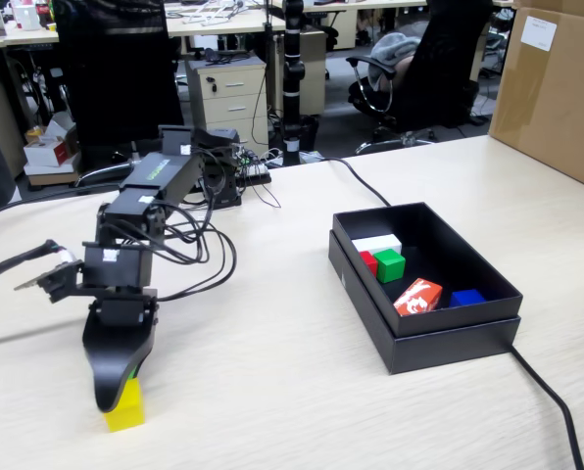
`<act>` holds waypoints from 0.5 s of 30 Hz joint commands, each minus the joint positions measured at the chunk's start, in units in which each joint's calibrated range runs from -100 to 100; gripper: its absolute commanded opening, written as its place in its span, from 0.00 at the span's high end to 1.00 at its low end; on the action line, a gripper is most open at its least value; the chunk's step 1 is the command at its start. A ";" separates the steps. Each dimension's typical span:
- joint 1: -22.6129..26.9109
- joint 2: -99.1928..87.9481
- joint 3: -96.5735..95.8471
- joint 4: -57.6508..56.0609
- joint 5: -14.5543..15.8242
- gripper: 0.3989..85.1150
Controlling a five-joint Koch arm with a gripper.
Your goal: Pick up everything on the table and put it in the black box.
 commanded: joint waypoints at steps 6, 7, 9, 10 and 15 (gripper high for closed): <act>0.29 -1.41 3.72 3.20 -1.95 0.49; 0.29 -1.41 3.62 2.59 -2.25 0.52; 0.29 -1.86 3.62 0.43 -2.88 0.59; 0.34 -2.09 3.62 -0.69 -3.08 0.65; 0.39 -2.55 3.62 -3.63 -3.61 0.84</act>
